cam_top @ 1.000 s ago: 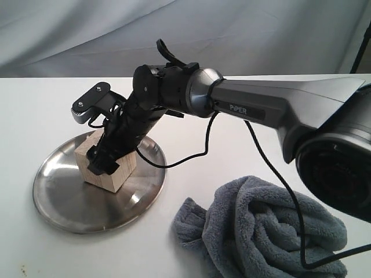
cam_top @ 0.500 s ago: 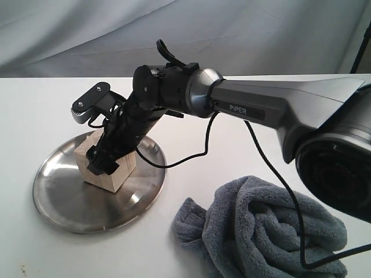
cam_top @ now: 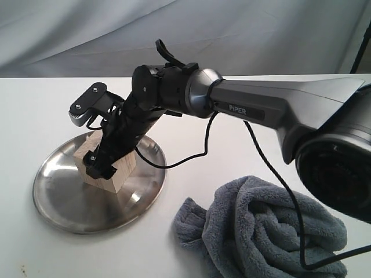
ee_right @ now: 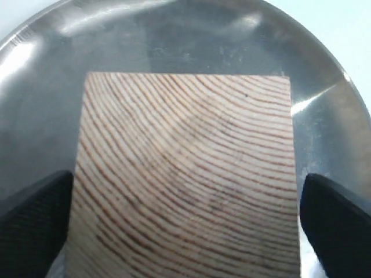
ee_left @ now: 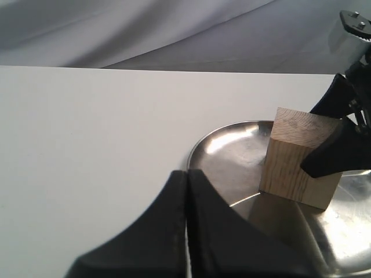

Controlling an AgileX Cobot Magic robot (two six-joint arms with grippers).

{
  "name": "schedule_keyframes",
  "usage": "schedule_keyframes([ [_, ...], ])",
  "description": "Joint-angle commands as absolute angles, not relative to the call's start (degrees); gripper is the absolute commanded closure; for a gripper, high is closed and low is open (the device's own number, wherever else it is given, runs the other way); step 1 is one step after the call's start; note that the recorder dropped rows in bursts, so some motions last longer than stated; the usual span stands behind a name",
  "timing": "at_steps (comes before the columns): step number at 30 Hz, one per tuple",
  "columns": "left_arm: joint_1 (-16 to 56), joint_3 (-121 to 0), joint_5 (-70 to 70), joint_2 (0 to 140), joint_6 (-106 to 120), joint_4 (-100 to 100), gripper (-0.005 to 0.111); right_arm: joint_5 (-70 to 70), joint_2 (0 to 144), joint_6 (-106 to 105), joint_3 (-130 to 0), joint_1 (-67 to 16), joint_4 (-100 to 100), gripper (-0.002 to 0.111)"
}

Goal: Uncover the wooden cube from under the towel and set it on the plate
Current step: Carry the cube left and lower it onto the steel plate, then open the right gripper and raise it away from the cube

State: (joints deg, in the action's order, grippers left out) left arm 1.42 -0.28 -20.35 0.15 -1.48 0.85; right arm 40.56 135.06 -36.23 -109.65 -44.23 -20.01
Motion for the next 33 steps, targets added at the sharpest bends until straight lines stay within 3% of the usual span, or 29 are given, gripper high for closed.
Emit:
schedule_keyframes([
  [1, 1.38, 0.0, -19.78, 0.0, -1.44, 0.86, 0.107, 39.73, 134.44, -38.42, -110.11, -45.28, -20.74, 0.003],
  [13, 1.38, 0.0, -19.78, 0.0, -1.44, 0.86, 0.107, 36.41, 121.84, -38.77, -110.11, -45.08, -15.56, 0.003],
  [25, 1.38, 0.0, -19.78, 0.0, -1.44, 0.86, 0.107, 49.21, 106.52, -35.46, -110.11, -39.52, -13.83, 0.004],
  [28, 1.38, 0.0, -19.78, 0.0, -1.44, 0.86, 0.107, 52.32, 103.5, -33.82, -110.11, -36.46, -13.03, 0.008],
  [33, 1.38, 0.0, -19.78, 0.0, -1.44, 0.86, 0.107, 58.35, 98.79, -31.75, -110.11, -30.09, -13.03, 0.027],
])
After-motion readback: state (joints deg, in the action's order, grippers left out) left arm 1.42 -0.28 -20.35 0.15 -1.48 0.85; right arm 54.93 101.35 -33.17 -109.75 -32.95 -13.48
